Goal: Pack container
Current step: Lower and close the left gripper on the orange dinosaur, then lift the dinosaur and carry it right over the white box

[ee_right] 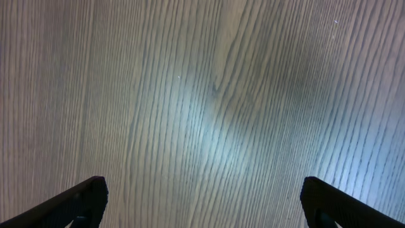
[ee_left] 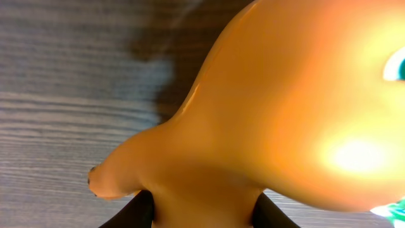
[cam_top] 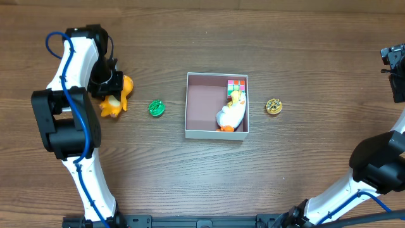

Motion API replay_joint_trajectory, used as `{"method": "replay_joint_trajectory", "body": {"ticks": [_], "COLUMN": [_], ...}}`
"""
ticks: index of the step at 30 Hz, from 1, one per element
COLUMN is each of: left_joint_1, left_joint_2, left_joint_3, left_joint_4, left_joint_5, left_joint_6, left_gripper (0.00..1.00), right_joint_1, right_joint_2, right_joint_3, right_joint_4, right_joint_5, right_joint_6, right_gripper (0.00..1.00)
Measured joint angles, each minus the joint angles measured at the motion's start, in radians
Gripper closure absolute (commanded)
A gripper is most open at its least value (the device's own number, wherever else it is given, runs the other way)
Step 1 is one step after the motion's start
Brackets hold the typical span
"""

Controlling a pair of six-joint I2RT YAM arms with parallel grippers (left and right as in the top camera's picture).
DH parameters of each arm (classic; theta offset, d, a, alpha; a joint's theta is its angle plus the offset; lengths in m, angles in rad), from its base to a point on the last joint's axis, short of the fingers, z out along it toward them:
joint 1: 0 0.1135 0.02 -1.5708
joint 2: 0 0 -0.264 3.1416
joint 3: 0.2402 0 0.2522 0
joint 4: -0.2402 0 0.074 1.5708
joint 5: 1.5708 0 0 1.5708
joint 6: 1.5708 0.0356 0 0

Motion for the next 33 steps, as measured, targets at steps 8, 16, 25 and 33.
{"method": "replay_joint_trajectory", "body": {"ticks": [8, 16, 25, 33], "left_joint_1": [0.0, -0.014, -0.191, -0.437], "left_joint_2": [0.004, 0.003, -0.002, -0.026], "left_joint_3": [0.261, 0.586, 0.645, 0.645], "left_joint_4": [-0.141, -0.328, -0.328, -0.33], "left_joint_5": [0.056, 0.167, 0.33, 0.33], "left_joint_6": [0.0, -0.008, -0.071, -0.282], "left_gripper": [0.58, 0.57, 0.56, 0.54], "right_joint_1": [0.0, 0.0, 0.0, 0.0], "right_joint_2": [0.0, 0.0, 0.0, 0.0], "right_joint_3": [0.0, 0.0, 0.0, 0.0], "right_joint_4": [0.0, 0.0, -0.001, 0.0], "right_joint_5": [0.0, 0.0, 0.0, 0.0], "right_joint_6": [0.0, 0.0, 0.0, 0.0], "right_gripper": [0.0, 0.0, 0.0, 0.0]}}
